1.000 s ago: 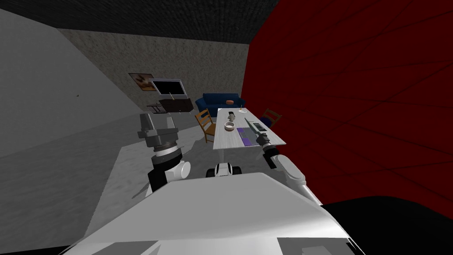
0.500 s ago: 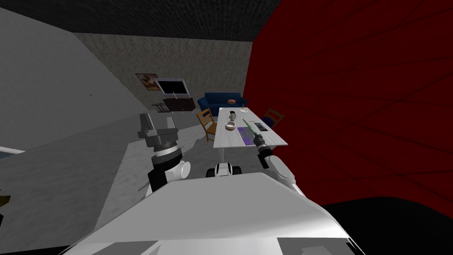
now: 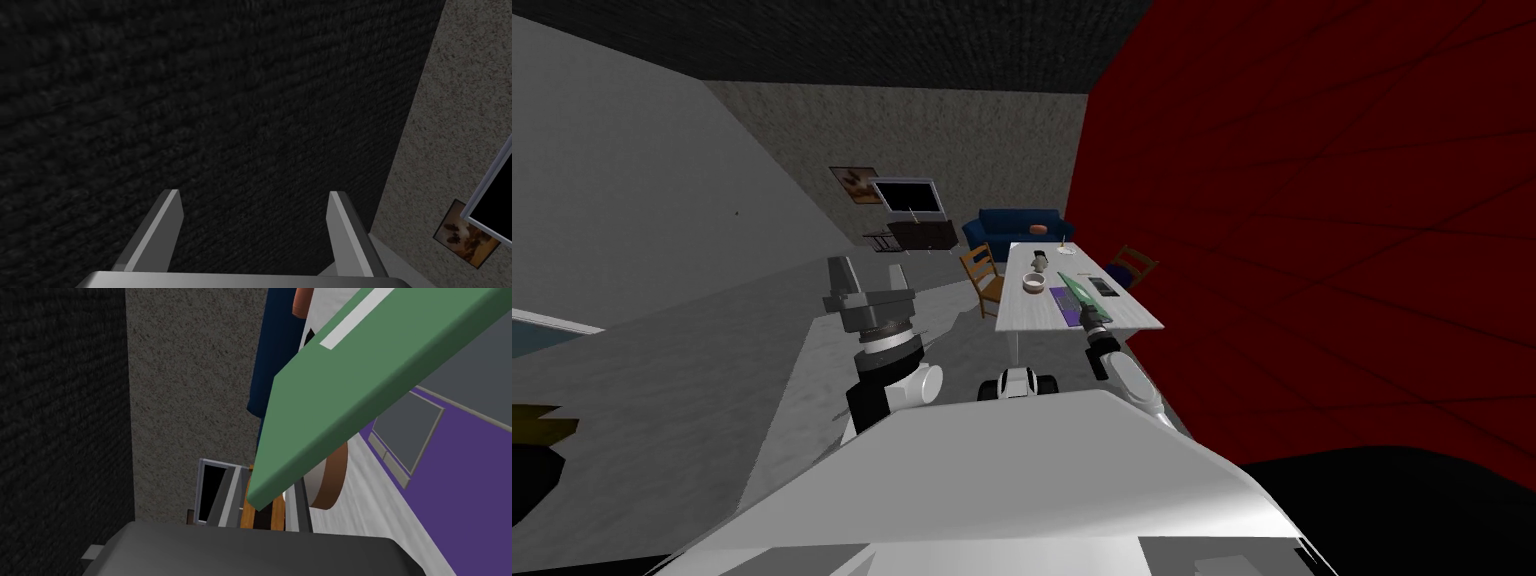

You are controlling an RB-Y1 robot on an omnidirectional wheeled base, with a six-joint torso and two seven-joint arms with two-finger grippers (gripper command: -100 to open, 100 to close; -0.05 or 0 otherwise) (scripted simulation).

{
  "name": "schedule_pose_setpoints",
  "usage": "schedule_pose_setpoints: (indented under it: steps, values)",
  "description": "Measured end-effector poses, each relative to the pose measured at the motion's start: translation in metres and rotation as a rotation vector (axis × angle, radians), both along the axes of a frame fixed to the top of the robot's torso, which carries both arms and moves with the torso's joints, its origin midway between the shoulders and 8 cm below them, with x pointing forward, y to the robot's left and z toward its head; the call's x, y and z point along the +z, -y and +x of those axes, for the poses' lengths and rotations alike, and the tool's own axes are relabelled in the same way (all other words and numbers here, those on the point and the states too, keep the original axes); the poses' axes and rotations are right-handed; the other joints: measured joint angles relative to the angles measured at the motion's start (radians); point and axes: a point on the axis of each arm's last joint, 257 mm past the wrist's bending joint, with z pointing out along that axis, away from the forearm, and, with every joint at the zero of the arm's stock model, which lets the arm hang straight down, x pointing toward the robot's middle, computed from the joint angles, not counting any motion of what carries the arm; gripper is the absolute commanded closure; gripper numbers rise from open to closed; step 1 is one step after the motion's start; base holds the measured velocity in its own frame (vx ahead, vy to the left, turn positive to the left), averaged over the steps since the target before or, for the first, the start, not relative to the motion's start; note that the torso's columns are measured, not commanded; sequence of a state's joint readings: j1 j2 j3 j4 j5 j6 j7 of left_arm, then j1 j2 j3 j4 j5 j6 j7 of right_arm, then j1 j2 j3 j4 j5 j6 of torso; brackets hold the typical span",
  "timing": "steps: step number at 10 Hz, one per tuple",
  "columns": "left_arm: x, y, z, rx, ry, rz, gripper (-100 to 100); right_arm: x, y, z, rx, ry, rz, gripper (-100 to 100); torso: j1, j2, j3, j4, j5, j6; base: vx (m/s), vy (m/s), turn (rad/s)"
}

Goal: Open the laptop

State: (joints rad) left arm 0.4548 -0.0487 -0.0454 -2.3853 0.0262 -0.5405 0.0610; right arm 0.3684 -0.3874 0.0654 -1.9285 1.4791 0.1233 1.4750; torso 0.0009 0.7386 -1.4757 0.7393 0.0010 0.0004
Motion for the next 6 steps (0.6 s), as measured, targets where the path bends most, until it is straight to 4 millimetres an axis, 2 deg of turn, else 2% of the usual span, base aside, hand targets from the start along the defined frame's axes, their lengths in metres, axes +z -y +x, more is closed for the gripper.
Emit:
schedule_pose_setpoints:
  steps: [1, 2, 3, 6]
  values:
    - [0.0, 0.0, 0.0, 0.0, 0.0, 0.0, 0, -0.006, -0.016, 0.007, 0.049, -0.011, 0.037, 100, 0.0, -0.003, -0.001, -0.001, 0.0, 0.001, 0.056, 0.013, -0.254]
    - [0.0, 0.0, 0.0, 0.0, 0.0, 0.0, 0, -0.009, -0.033, 0.009, 0.105, -0.028, 0.1, 100, 0.001, -0.003, -0.002, -0.002, -0.001, -0.003, 0.032, -0.004, -0.012]
    - [0.0, 0.0, 0.0, 0.0, 0.0, 0.0, 0, -0.014, -0.05, 0.01, 0.137, -0.041, 0.166, -100, 0.002, -0.003, -0.002, -0.003, -0.002, -0.005, 0.04, 0.056, -0.077]
    - [0.0, 0.0, 0.0, 0.0, 0.0, 0.0, 0, 0.001, -0.028, 0.001, 0.152, -0.043, 0.168, -100, 0.002, -0.001, -0.001, -0.001, 0.0, -0.001, 0.061, 0.107, -0.105]
